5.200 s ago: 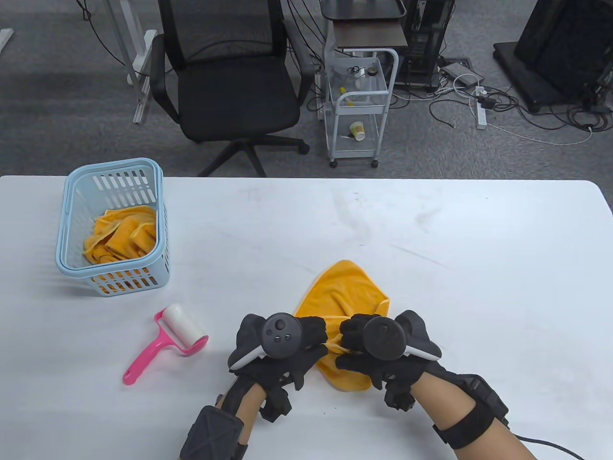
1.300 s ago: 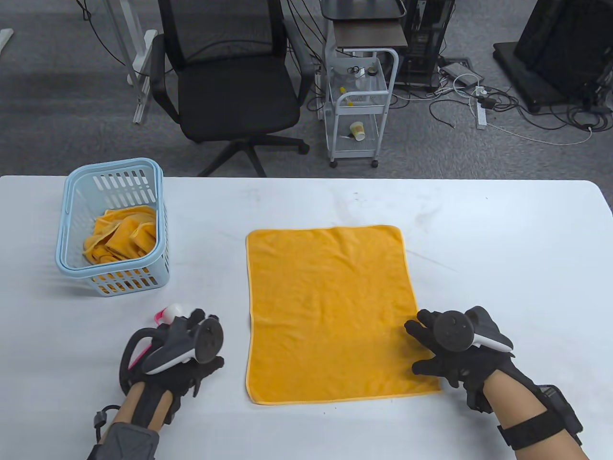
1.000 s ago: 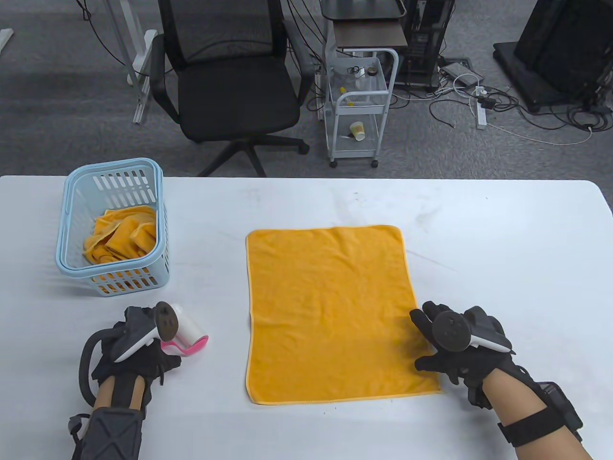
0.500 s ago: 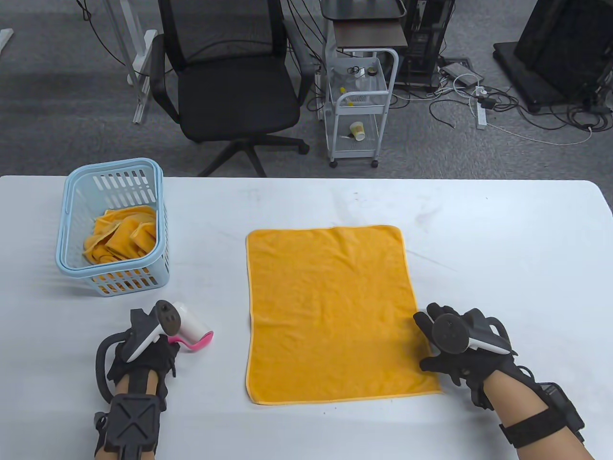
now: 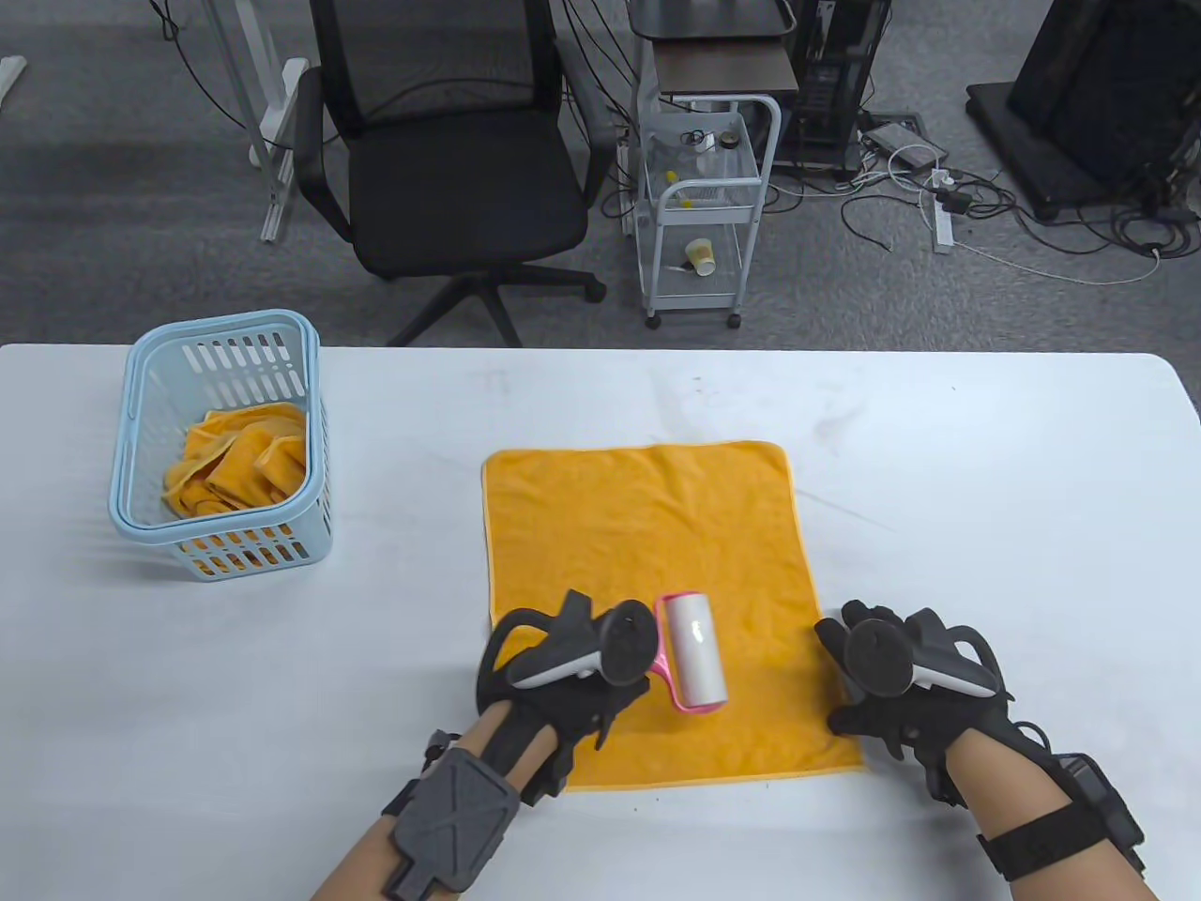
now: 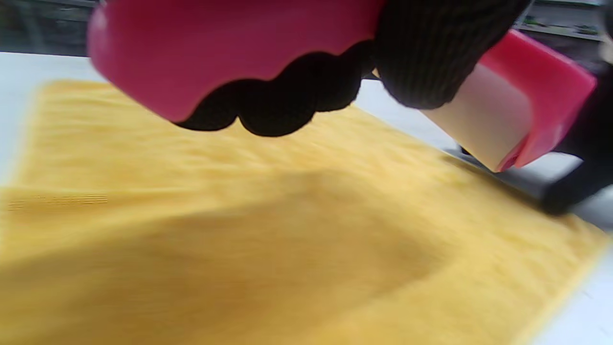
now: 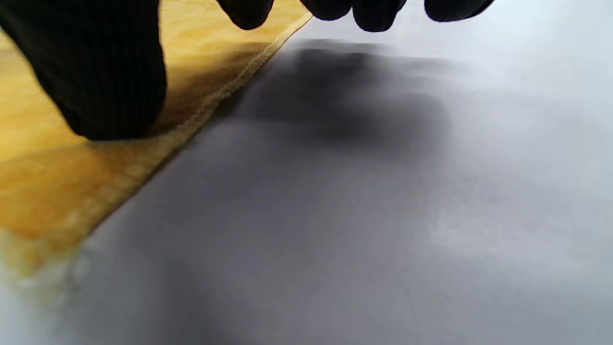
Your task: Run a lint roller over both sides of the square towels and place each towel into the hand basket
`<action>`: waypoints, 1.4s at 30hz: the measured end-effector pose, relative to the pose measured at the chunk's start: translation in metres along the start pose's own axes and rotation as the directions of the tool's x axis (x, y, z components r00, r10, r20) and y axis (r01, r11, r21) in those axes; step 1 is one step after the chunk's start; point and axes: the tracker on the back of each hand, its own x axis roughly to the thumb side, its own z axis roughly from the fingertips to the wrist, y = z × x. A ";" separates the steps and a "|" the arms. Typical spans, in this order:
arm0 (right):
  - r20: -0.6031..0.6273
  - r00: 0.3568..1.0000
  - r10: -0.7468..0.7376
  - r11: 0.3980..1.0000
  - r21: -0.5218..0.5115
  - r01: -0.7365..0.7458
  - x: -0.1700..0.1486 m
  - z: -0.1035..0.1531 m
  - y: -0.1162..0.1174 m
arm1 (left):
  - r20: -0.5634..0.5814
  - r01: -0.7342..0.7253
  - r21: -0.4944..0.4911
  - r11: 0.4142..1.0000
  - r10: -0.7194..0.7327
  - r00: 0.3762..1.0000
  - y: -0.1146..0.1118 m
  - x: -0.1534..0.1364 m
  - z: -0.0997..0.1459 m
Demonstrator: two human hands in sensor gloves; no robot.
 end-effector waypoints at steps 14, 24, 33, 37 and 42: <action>-0.018 1.000 -0.001 1.000 0.007 0.001 -0.001 0.000 0.002 | -0.087 0.328 -0.177 0.928 -0.347 0.934 -0.035 -0.005 -0.011; -0.034 0.999 0.023 1.000 0.011 -0.022 -0.001 0.000 0.001 | -0.329 0.391 -0.377 0.839 -0.516 0.791 -0.037 -0.113 0.080; -0.038 0.998 0.047 0.999 0.003 -0.046 -0.001 0.001 0.001 | -0.236 0.214 -0.129 0.968 -0.240 0.942 -0.001 -0.059 0.026; -0.039 0.999 0.037 0.999 0.004 -0.037 -0.001 0.001 0.002 | -0.137 0.156 -0.069 0.985 -0.165 0.977 -0.006 -0.021 -0.025; -0.039 0.999 0.031 1.000 0.004 -0.031 -0.001 0.001 0.002 | -0.125 0.142 -0.043 0.989 -0.146 0.981 -0.018 -0.016 -0.055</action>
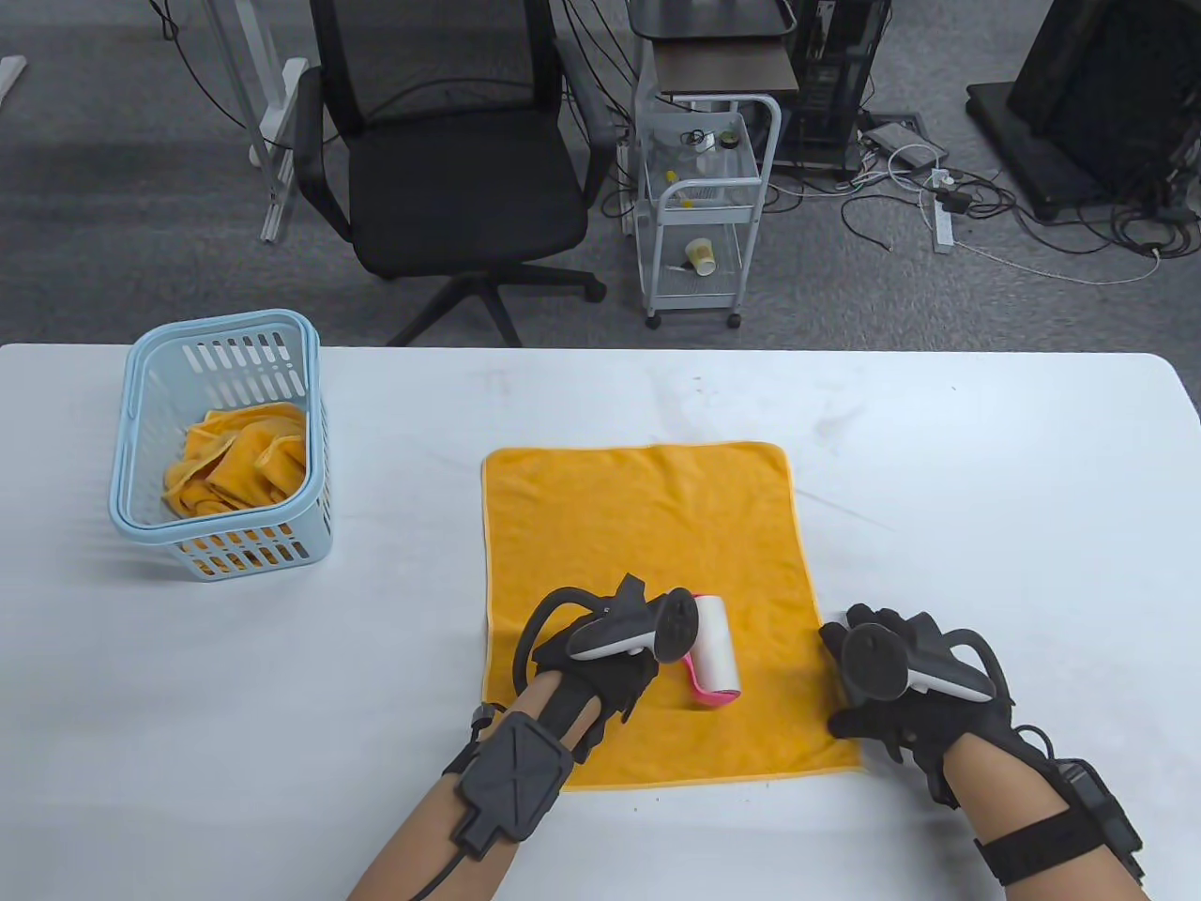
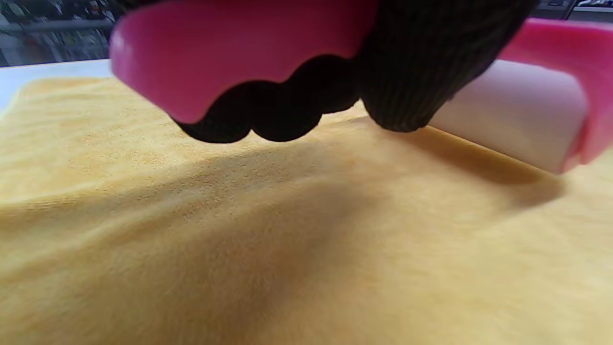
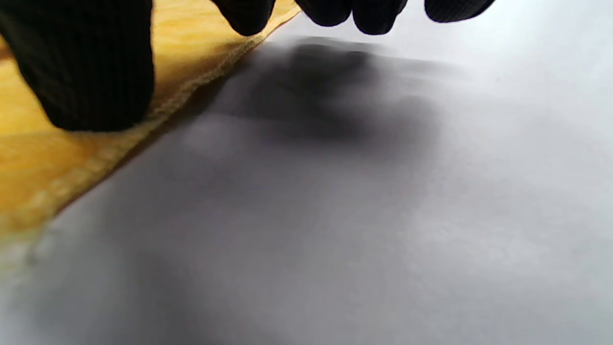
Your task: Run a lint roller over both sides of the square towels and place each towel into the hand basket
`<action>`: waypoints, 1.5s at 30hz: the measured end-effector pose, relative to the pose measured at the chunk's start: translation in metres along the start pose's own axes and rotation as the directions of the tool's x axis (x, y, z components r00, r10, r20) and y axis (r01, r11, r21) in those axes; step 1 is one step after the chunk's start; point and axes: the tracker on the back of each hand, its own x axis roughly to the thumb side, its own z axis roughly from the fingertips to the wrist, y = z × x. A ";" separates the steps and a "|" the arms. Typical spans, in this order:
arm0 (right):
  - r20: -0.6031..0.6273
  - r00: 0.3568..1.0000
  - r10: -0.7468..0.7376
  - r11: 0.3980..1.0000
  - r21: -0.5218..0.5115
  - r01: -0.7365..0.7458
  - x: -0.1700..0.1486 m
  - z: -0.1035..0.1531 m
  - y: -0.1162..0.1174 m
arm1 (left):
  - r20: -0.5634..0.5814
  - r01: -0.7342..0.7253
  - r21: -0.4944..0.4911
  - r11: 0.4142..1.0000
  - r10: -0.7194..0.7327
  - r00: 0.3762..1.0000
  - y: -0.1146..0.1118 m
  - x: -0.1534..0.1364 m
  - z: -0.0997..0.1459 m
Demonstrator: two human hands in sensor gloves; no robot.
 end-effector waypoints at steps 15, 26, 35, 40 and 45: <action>0.001 1.000 -0.027 1.000 0.016 0.027 -0.001 0.000 0.001 | -0.325 0.321 -0.278 0.905 -0.403 0.856 0.002 -0.132 0.063; -0.011 0.999 -0.032 0.999 0.005 0.032 -0.002 0.001 0.003 | -0.127 -0.055 0.003 0.998 0.055 0.990 0.018 -0.059 -0.016; -0.007 0.999 -0.043 0.999 0.011 0.043 -0.003 0.001 0.003 | -0.355 0.142 -0.126 0.982 -0.179 0.918 0.011 -0.120 -0.003; -0.004 0.999 -0.047 0.999 0.013 0.047 -0.003 0.001 0.003 | -0.446 0.265 -0.212 0.941 -0.335 0.830 0.012 -0.156 0.024; -0.003 0.999 -0.041 0.999 0.011 0.042 -0.003 0.000 0.003 | -0.353 -0.040 -0.059 0.997 0.017 0.935 0.017 -0.154 0.025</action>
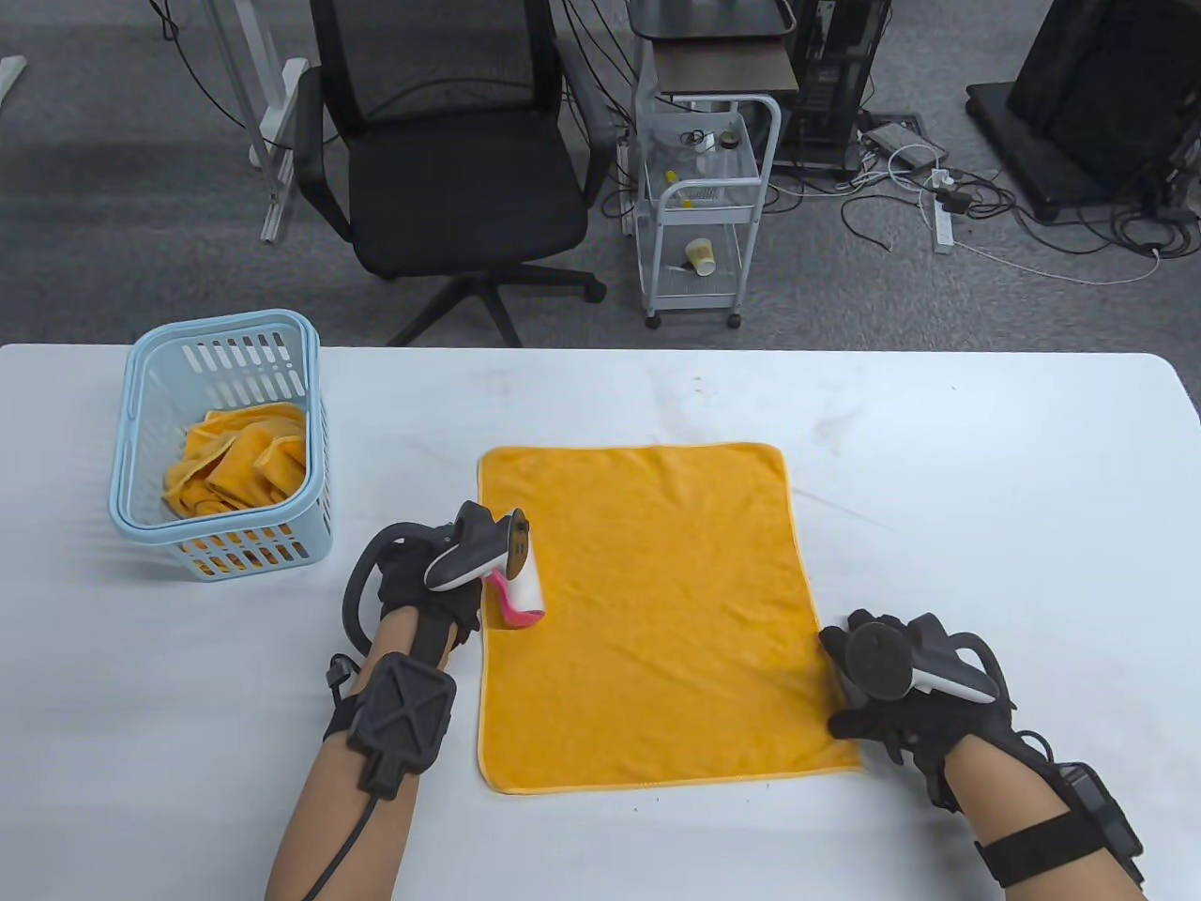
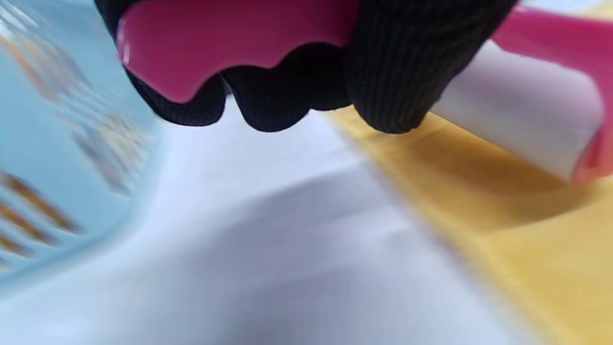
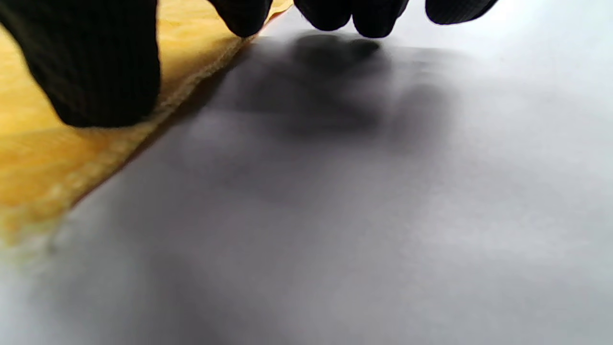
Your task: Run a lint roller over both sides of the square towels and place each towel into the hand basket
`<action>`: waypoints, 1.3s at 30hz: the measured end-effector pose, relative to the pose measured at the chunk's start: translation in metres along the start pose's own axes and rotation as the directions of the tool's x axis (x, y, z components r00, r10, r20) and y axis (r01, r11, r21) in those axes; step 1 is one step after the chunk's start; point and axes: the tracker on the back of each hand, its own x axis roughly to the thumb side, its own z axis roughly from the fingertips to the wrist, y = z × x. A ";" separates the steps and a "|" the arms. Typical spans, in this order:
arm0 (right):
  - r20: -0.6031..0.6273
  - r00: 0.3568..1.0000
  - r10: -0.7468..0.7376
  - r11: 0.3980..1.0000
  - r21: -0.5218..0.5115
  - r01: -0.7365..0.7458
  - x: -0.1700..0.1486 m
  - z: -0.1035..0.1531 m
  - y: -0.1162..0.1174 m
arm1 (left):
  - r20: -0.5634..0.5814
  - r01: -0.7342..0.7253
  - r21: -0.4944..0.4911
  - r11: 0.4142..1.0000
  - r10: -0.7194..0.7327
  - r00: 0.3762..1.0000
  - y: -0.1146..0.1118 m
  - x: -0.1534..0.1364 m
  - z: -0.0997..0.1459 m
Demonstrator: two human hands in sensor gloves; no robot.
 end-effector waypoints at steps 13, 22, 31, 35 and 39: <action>-0.005 1.000 -0.012 1.000 0.004 0.012 -0.001 0.000 0.001 | 0.137 -0.023 -0.009 1.000 0.024 0.990 -0.017 0.079 -0.020; -0.007 1.000 -0.012 1.000 0.004 0.012 -0.001 -0.001 0.001 | -0.143 0.341 -0.056 0.939 -0.345 0.928 -0.015 -0.009 0.011; -0.002 1.000 -0.009 1.000 0.003 0.009 -0.001 -0.002 0.001 | 0.214 -0.045 -0.029 0.999 0.051 0.976 -0.006 0.065 0.024; -0.003 1.000 -0.011 1.000 0.002 0.011 -0.001 -0.001 0.002 | 0.333 -0.037 -0.044 0.998 0.050 0.942 -0.014 0.120 0.024; -0.007 1.000 -0.009 1.000 0.000 0.009 -0.001 -0.001 0.002 | 0.316 0.023 -0.047 0.999 -0.007 0.949 -0.025 0.131 0.019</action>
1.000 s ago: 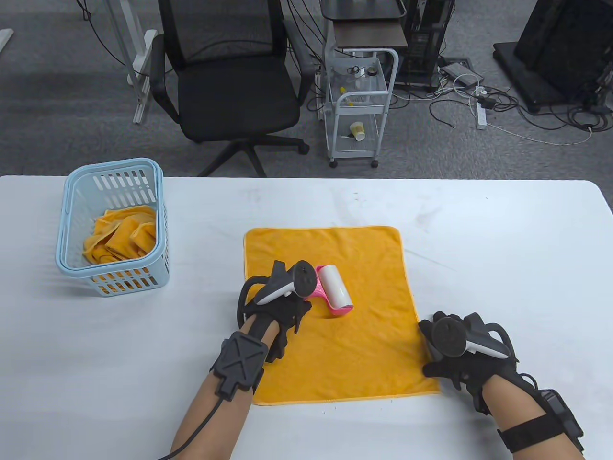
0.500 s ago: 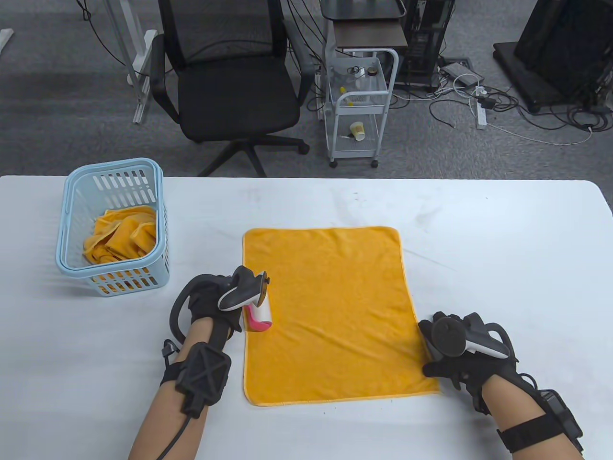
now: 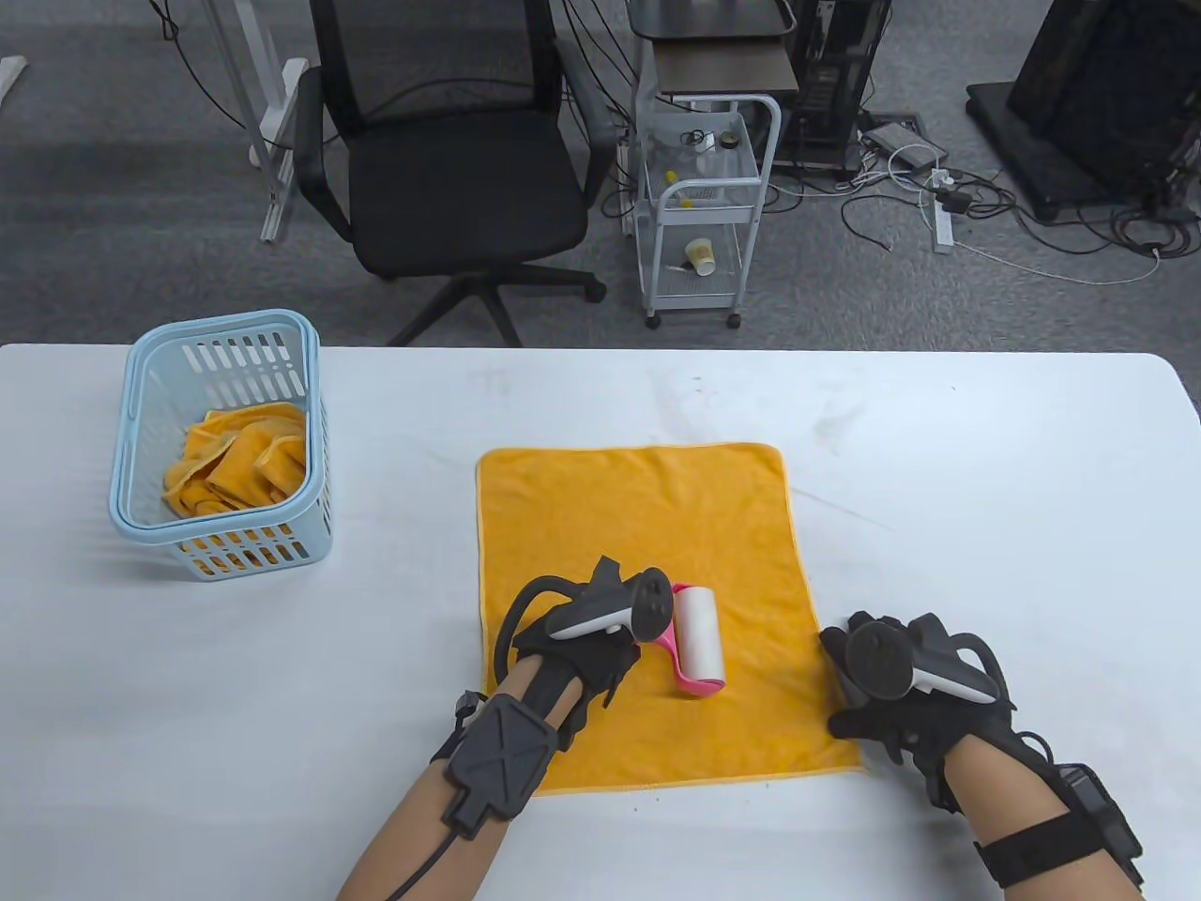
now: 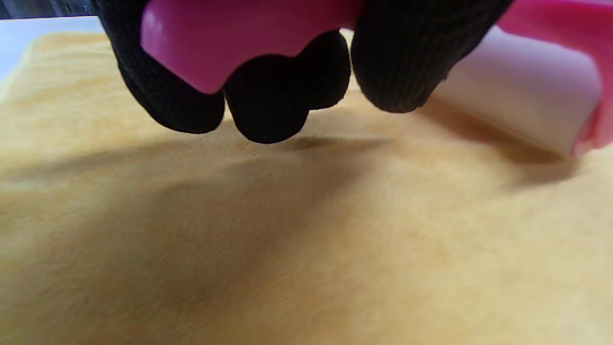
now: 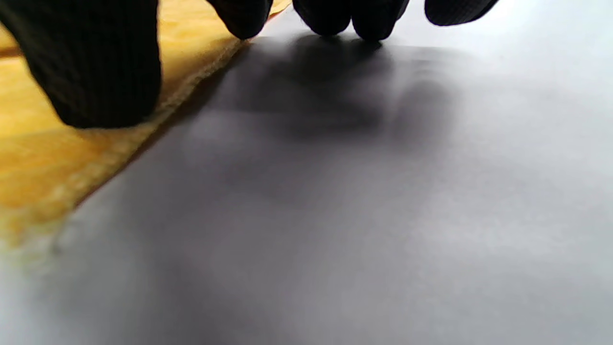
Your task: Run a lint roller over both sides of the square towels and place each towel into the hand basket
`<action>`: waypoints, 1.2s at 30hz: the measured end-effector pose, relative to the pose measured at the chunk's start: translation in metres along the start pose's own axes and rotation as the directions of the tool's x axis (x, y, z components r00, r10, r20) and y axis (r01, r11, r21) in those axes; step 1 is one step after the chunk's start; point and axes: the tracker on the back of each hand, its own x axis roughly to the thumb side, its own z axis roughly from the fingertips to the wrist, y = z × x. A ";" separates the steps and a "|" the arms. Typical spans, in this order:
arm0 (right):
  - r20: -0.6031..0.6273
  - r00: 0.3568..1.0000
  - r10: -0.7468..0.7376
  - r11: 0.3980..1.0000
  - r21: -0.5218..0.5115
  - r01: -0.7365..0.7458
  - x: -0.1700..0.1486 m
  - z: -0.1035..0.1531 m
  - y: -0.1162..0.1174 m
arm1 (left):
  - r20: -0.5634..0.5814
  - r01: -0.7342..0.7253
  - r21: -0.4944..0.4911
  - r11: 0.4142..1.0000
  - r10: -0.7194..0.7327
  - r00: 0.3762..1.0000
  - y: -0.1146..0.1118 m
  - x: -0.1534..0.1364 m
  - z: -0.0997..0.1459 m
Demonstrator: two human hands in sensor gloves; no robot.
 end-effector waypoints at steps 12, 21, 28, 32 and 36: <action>0.002 1.000 0.003 1.000 0.002 -0.003 0.000 -0.001 0.000 | -0.337 0.276 -0.114 0.954 -0.298 0.893 -0.004 -0.100 0.059; 0.003 1.000 0.004 1.000 0.002 -0.004 0.001 -0.001 0.000 | 0.065 -0.073 0.007 0.997 0.072 0.995 0.001 0.005 0.045; 0.004 1.000 0.003 1.000 0.001 -0.003 0.001 -0.001 0.001 | 0.118 0.029 -0.024 0.999 -0.026 0.993 -0.015 0.049 0.030; 0.005 1.000 0.004 1.000 0.001 -0.004 0.001 -0.001 0.001 | -0.007 0.165 -0.036 0.986 -0.165 0.986 -0.017 0.017 0.041; 0.005 1.000 0.002 1.000 0.002 -0.002 0.001 -0.001 0.001 | -0.138 0.251 -0.073 0.965 -0.259 0.956 -0.021 -0.026 0.062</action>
